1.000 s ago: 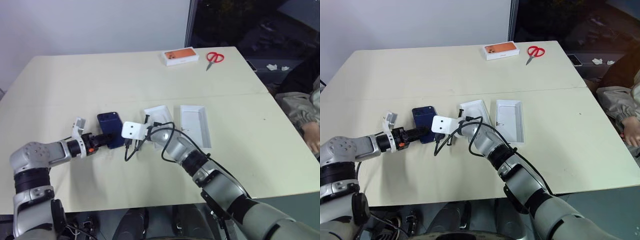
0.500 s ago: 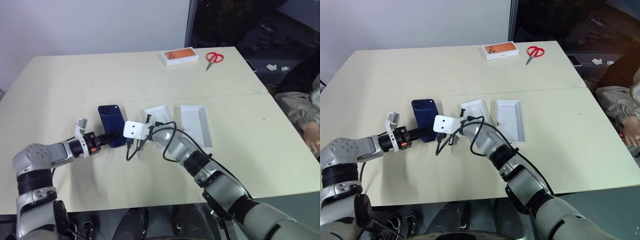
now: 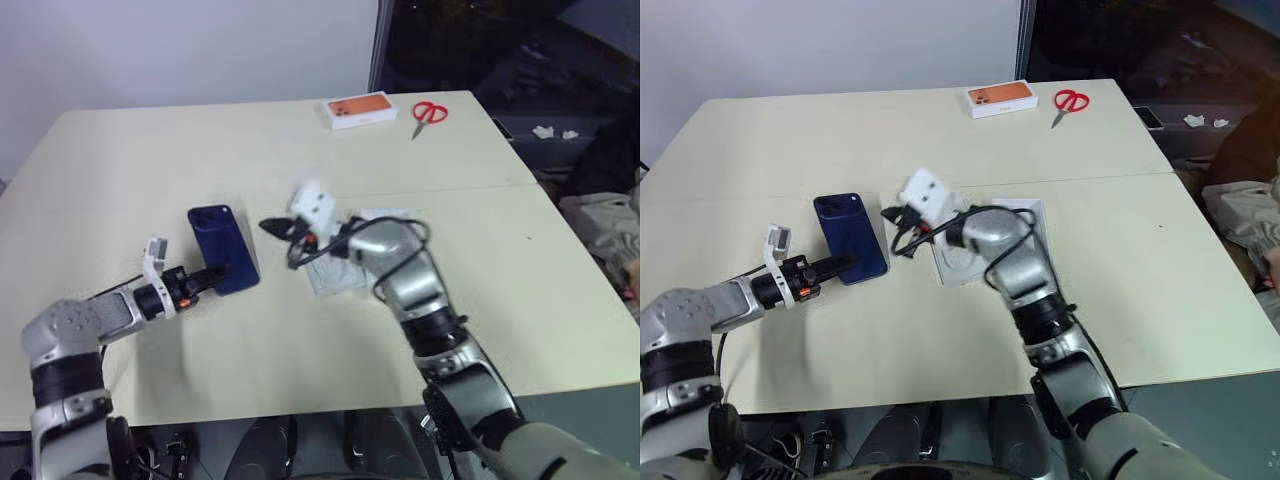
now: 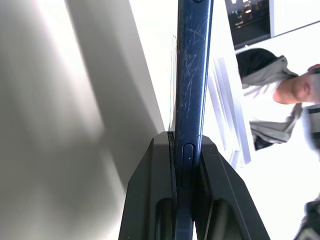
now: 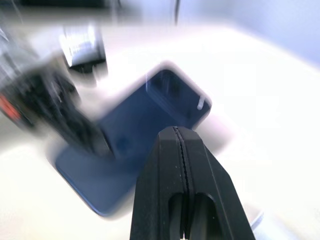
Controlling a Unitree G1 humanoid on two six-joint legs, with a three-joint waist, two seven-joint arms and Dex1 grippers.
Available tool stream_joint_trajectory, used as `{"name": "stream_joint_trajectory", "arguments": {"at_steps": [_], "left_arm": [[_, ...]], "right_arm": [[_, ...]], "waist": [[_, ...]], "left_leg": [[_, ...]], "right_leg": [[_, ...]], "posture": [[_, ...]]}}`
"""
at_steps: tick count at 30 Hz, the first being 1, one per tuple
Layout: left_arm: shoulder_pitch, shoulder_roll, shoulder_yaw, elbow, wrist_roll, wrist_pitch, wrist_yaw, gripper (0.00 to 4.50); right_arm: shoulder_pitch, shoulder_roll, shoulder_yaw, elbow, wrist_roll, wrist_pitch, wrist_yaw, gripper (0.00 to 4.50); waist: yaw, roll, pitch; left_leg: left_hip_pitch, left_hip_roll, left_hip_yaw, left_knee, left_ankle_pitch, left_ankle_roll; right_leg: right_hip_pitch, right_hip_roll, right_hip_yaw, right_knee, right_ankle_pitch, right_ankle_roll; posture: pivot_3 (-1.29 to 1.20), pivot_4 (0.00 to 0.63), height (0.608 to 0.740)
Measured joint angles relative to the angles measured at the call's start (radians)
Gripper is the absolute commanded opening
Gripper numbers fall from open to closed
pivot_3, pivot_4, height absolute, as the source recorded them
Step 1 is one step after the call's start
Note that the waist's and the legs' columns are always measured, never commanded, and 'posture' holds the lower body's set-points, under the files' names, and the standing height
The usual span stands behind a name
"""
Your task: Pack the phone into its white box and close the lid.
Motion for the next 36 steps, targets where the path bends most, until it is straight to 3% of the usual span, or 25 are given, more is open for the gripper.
{"name": "stream_joint_trajectory", "arguments": {"at_steps": [1,4,7,11,16,18,25,36], "left_arm": [[-0.005,0.002,0.008,-0.012,-0.023,0.022,0.000,0.02],[-0.094,-0.022,0.077,-0.010,-0.139,0.157,0.033,0.00],[-0.182,-0.074,0.138,-0.014,-0.215,0.227,0.109,0.00],[-0.210,-0.226,0.202,0.018,-0.274,0.283,0.247,0.00],[-0.201,-0.411,0.195,0.009,-0.328,0.297,0.417,0.00],[-0.201,-0.437,0.194,0.008,-0.332,0.295,0.467,0.00],[-0.203,-0.490,0.170,0.017,-0.328,0.242,0.575,0.00],[-0.227,-0.502,0.038,0.128,-0.271,0.184,0.575,0.00]], "right_arm": [[0.013,-0.030,-0.014,-0.027,0.026,0.027,0.011,0.00],[0.075,-0.127,-0.041,-0.072,0.095,0.060,0.067,0.86],[0.171,-0.273,-0.047,-0.085,0.115,-0.054,0.171,2.34],[0.253,-0.400,-0.097,-0.057,0.133,-0.188,0.262,4.34],[0.278,-0.506,-0.161,-0.049,0.182,-0.268,0.324,4.45],[0.285,-0.531,-0.184,-0.050,0.209,-0.271,0.335,4.45],[0.320,-0.575,-0.213,-0.057,0.240,-0.298,0.336,4.45],[0.324,-0.576,-0.188,-0.071,0.213,-0.316,0.269,4.45]], "waist": [[0.002,0.000,0.000],[0.021,-0.001,0.001],[0.028,-0.001,0.001],[0.017,-0.001,0.001],[0.027,-0.003,0.003],[0.026,-0.004,0.003],[0.031,-0.004,0.003],[0.051,-0.004,0.003]], "left_leg": [[0.000,0.000,0.000,0.000,0.000,0.000],[-0.002,0.000,-0.001,0.002,0.000,0.001],[-0.003,-0.001,-0.001,0.002,-0.002,0.003],[-0.003,-0.002,0.003,0.003,-0.002,0.003],[-0.004,-0.001,0.002,0.003,0.001,-0.002],[-0.004,-0.001,0.002,0.003,0.001,-0.002],[-0.005,-0.001,0.002,0.004,0.002,-0.003],[-0.006,-0.001,0.002,0.005,0.002,-0.003]], "right_leg": [[0.000,0.000,0.000,0.000,0.000,0.000],[-0.001,0.000,-0.001,0.000,0.000,0.000],[0.001,-0.001,-0.002,-0.003,0.000,0.000],[0.001,-0.003,-0.001,-0.004,0.001,0.002],[0.000,-0.003,-0.002,-0.004,0.001,0.002],[0.000,-0.003,-0.002,-0.004,0.002,0.003],[0.000,-0.003,-0.002,-0.005,0.002,0.003],[0.000,-0.002,-0.002,-0.005,0.002,0.003]], "posture": [[0.00,0.150,0.740],[0.00,0.150,0.740],[0.00,0.150,0.740],[0.00,0.150,0.740],[0.00,0.150,0.740],[0.00,0.150,0.740],[0.00,0.150,0.740],[0.00,0.150,0.740]]}}
